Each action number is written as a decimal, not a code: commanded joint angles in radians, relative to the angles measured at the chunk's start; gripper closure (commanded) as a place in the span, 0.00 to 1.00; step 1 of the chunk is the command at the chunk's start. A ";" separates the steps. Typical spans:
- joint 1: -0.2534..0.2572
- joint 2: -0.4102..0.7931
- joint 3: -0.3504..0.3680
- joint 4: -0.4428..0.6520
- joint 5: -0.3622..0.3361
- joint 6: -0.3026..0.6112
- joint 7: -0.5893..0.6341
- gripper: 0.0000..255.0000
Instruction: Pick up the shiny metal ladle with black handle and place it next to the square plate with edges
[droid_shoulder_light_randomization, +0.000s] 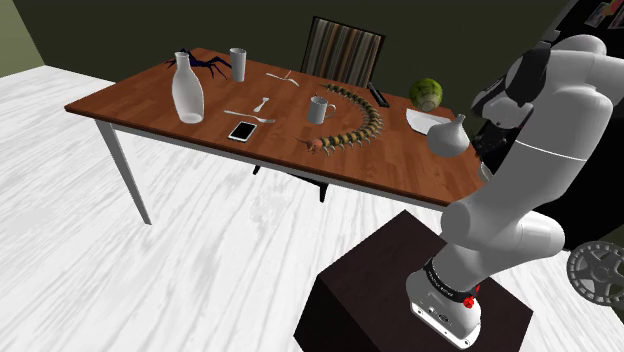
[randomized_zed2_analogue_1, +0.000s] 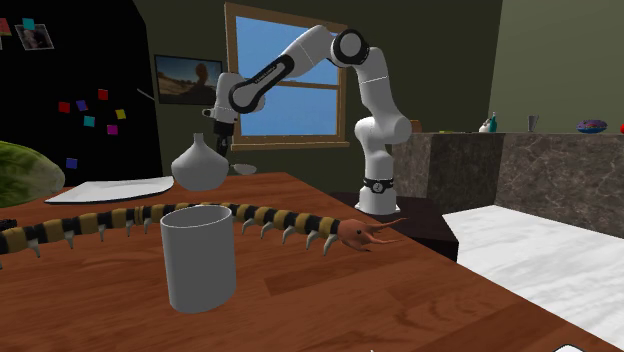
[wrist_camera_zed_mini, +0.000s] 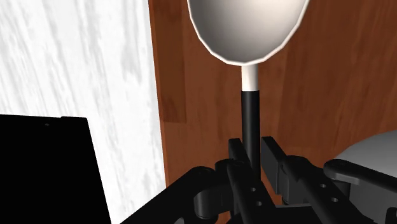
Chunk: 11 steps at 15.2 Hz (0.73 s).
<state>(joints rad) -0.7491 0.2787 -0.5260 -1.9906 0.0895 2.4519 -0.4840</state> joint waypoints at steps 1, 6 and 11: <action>-0.004 0.014 0.005 -0.008 0.011 0.021 -0.006 1.00; -0.005 0.014 0.005 -0.008 0.011 0.021 -0.006 1.00; -0.005 0.014 0.005 -0.008 0.011 0.021 -0.006 0.00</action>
<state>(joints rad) -0.7537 0.2928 -0.5212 -1.9987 0.1003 2.4730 -0.4904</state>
